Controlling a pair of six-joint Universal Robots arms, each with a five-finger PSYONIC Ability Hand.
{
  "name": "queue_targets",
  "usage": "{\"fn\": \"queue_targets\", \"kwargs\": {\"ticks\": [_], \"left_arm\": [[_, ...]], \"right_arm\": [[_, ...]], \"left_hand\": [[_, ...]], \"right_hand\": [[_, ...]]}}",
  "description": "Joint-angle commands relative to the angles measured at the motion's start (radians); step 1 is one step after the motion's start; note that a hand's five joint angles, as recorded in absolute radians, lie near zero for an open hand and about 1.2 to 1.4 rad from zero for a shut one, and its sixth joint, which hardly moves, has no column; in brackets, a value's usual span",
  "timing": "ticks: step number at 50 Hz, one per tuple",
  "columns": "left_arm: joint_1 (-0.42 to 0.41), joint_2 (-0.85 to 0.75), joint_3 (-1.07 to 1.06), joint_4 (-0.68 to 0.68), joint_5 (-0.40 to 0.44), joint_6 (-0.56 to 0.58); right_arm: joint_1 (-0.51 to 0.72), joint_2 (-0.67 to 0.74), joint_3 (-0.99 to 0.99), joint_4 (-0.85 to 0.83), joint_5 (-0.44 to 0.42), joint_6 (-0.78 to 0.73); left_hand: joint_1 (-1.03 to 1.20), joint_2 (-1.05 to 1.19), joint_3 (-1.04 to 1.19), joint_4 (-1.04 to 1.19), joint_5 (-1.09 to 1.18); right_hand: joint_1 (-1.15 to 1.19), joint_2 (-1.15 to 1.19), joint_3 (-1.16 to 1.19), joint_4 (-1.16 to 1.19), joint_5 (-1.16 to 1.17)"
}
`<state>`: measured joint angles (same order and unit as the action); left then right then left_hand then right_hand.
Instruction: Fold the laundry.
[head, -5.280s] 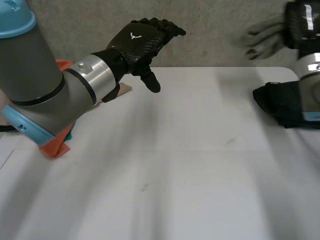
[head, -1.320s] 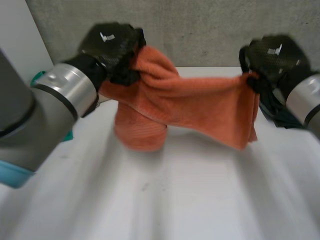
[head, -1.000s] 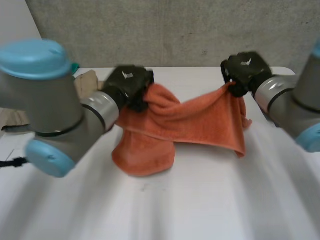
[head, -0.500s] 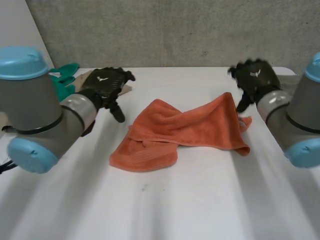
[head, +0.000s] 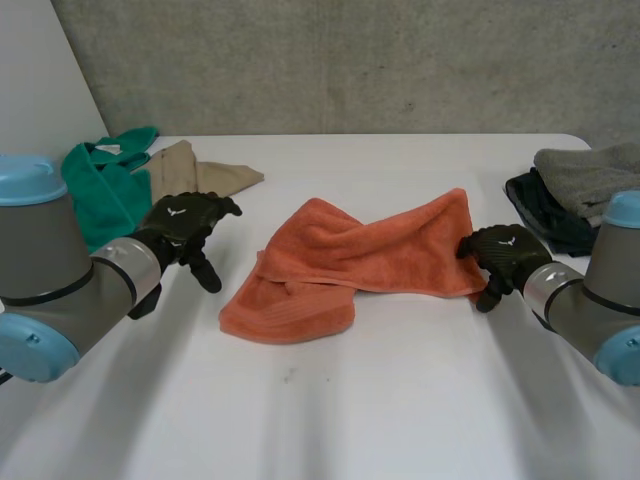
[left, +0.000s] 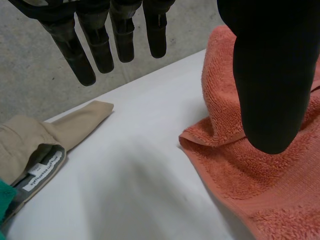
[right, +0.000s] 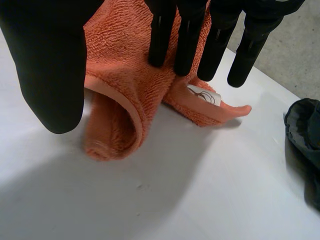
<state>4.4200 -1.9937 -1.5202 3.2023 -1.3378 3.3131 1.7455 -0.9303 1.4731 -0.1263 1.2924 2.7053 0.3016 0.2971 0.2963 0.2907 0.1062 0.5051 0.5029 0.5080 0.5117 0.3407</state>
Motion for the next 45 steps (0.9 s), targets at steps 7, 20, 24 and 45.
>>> {"fn": "queue_targets", "kwargs": {"ticks": [7, 20, 24, 45], "left_arm": [[-0.004, 0.001, -0.025, 0.011, -0.003, 0.0], [-0.001, -0.026, -0.008, 0.067, 0.0, -0.006], [-0.01, -0.08, 0.029, 0.068, 0.0, -0.021], [-0.16, -0.367, 0.296, 0.048, -0.014, -0.063]], "right_arm": [[0.008, 0.123, -0.126, -0.064, -0.024, -0.006], [0.014, -0.164, -0.111, -0.021, -0.036, -0.055], [0.016, -0.343, -0.129, 0.057, -0.088, -0.05], [-0.007, -0.775, -0.307, 0.152, -0.2, 0.241]], "left_hand": [[0.0, 0.005, 0.005, 0.011, 0.021], [-0.021, -0.016, -0.015, -0.01, 0.0], [-0.021, -0.016, -0.015, -0.01, 0.0], [0.62, 0.625, 0.625, 0.631, 0.641]], "right_hand": [[0.8, 0.802, 0.797, 0.793, 0.79], [0.891, 0.893, 0.888, 0.885, 0.881], [0.891, 0.893, 0.888, 0.885, 0.881], [0.891, 0.893, 0.888, 0.885, 0.881]]}}
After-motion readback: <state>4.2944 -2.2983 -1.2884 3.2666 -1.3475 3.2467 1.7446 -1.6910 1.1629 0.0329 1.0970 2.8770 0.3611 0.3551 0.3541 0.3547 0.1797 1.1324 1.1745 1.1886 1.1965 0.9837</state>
